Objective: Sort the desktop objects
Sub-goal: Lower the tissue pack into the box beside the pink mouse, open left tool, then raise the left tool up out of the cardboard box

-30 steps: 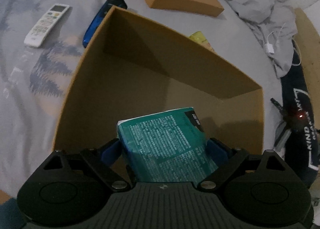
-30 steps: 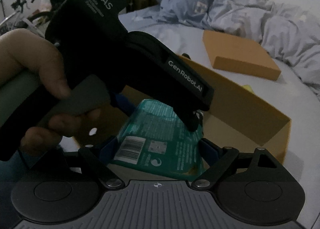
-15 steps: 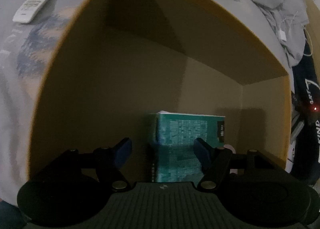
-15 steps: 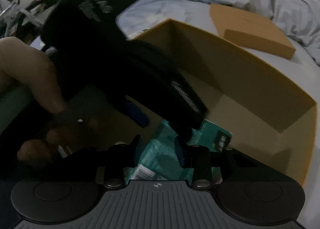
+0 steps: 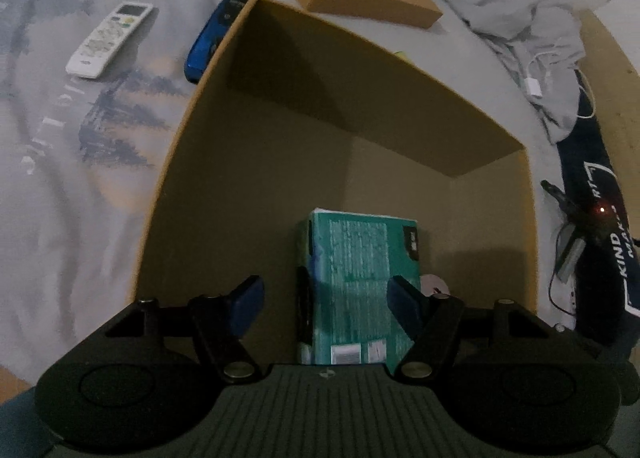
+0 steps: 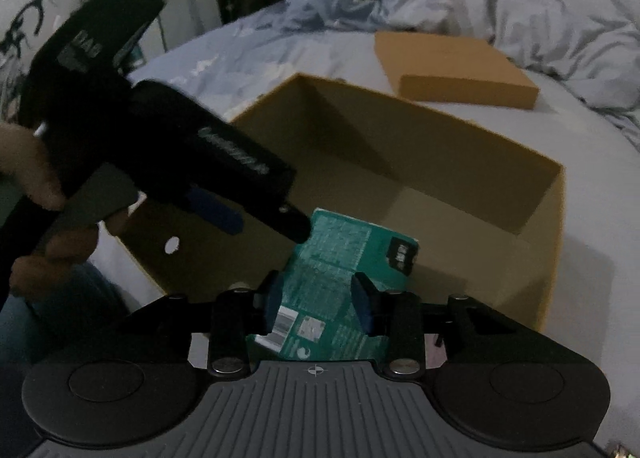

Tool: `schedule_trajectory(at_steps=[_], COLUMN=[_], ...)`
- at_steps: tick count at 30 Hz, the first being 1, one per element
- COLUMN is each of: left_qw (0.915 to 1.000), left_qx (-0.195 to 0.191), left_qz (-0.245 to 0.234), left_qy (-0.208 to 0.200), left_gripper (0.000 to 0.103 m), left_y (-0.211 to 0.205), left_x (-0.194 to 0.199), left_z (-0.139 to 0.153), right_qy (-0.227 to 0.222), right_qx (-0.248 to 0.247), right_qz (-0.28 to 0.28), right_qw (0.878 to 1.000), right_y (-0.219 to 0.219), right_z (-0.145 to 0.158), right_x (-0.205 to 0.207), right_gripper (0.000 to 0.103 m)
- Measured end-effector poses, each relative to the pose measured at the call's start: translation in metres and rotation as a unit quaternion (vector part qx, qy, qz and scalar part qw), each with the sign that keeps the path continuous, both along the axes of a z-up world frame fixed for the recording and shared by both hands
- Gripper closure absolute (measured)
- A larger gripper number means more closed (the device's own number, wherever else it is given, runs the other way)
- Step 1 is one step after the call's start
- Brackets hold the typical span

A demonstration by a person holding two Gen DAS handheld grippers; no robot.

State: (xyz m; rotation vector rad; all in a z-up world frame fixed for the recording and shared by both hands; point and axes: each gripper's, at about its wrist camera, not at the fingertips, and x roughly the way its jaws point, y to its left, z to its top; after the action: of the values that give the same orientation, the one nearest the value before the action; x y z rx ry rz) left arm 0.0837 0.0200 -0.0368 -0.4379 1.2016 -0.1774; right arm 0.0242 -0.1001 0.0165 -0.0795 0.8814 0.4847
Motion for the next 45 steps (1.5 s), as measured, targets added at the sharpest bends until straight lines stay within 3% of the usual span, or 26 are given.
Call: schedule_trajectory(at_steps=[7, 9, 14, 16, 25, 35, 45], left_qw=[0.9993, 0.9986, 0.9959, 0.9944, 0.9867, 0.9744, 0.9685], left_qx=[0.026, 0.035, 0.058, 0.069, 0.087, 0.095, 0.108], left_qz=[0.004, 0.004, 0.003, 0.003, -0.001, -0.001, -0.004], left_qy=[-0.027, -0.039, -0.069, -0.080, -0.138, -0.203, -0.225], left_gripper=[0.028, 0.028, 0.027, 0.026, 0.023, 0.023, 0.020], left_y=[0.007, 0.007, 0.015, 0.017, 0.003, -0.006, -0.008], left_x=[-0.028, -0.039, -0.054, -0.059, -0.044, -0.062, -0.071], left_z=[0.015, 0.019, 0.034, 0.039, 0.038, 0.032, 0.032], right_qy=[-0.028, -0.036, -0.053, -0.063, -0.089, -0.105, -0.109], right_qx=[0.037, 0.043, 0.061, 0.069, 0.106, 0.114, 0.099], right_qz=[-0.043, -0.052, -0.071, -0.086, -0.111, -0.113, -0.108], right_qw=[0.998, 0.997, 0.994, 0.992, 0.984, 0.981, 0.983], right_y=[-0.022, -0.027, -0.038, -0.044, -0.058, -0.060, -0.054], right_z=[0.016, 0.019, 0.023, 0.023, 0.020, 0.019, 0.014], right_x=[-0.023, -0.031, -0.048, -0.056, -0.081, -0.085, -0.082], right_gripper=[0.060, 0.052, 0.050, 0.044, 0.040, 0.040, 0.035])
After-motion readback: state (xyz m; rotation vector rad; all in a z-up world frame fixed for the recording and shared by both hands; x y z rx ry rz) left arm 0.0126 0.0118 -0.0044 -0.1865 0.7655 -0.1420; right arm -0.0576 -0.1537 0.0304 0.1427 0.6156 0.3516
